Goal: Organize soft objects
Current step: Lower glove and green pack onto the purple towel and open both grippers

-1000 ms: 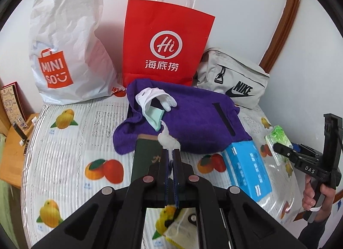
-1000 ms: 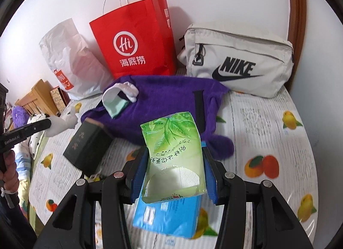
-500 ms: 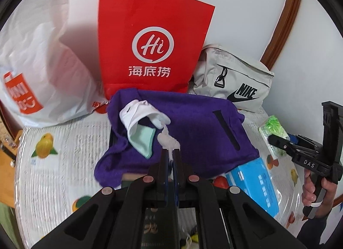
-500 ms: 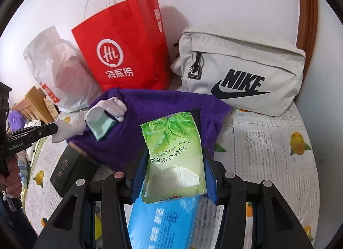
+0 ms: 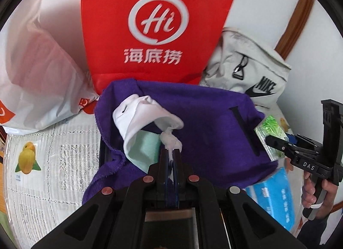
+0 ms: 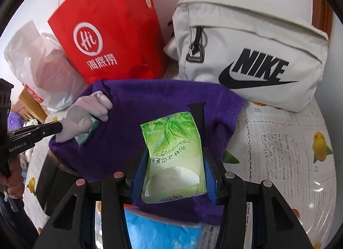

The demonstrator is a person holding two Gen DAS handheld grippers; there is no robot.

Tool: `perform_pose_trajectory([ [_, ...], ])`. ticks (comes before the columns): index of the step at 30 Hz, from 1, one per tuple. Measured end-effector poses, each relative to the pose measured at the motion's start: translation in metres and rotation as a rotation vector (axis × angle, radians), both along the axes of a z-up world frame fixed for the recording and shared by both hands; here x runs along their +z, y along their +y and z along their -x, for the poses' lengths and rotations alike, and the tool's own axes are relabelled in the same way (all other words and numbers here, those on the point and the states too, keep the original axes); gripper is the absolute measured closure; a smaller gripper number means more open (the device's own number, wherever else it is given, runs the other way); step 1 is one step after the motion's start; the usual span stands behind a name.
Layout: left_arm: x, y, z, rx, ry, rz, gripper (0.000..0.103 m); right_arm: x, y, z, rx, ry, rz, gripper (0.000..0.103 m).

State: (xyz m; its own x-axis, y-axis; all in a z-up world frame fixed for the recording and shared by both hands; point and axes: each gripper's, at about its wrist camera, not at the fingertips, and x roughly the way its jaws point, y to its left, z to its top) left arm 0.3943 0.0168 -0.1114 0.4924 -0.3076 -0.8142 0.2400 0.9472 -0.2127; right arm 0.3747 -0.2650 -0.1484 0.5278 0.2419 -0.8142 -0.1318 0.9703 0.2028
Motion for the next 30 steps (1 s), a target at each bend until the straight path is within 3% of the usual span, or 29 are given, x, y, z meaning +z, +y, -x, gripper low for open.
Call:
perform_pose_trajectory([
  [13,-0.028,0.011,-0.014,0.027,0.074,-0.014,0.098,-0.032,0.002,-0.014,0.012,0.073,0.008,0.055],
  [21,-0.029,0.014,-0.014,0.035,0.089,-0.035,0.097,-0.037,0.006,-0.017,0.035,0.1,0.016,0.051],
  [22,-0.028,0.013,-0.013,0.032,0.09,-0.037,0.096,-0.037,0.007,-0.018,0.04,0.1,0.012,0.049],
  [24,-0.025,0.011,-0.011,0.026,0.091,-0.034,0.074,-0.036,0.007,-0.017,0.048,0.095,-0.002,0.044],
  [26,-0.021,0.009,-0.008,0.028,0.078,-0.046,0.058,-0.033,0.006,-0.015,0.049,0.092,-0.005,0.038],
  [30,-0.01,0.008,-0.002,0.028,0.051,-0.057,0.058,-0.022,0.003,-0.009,0.047,0.075,-0.008,0.038],
])
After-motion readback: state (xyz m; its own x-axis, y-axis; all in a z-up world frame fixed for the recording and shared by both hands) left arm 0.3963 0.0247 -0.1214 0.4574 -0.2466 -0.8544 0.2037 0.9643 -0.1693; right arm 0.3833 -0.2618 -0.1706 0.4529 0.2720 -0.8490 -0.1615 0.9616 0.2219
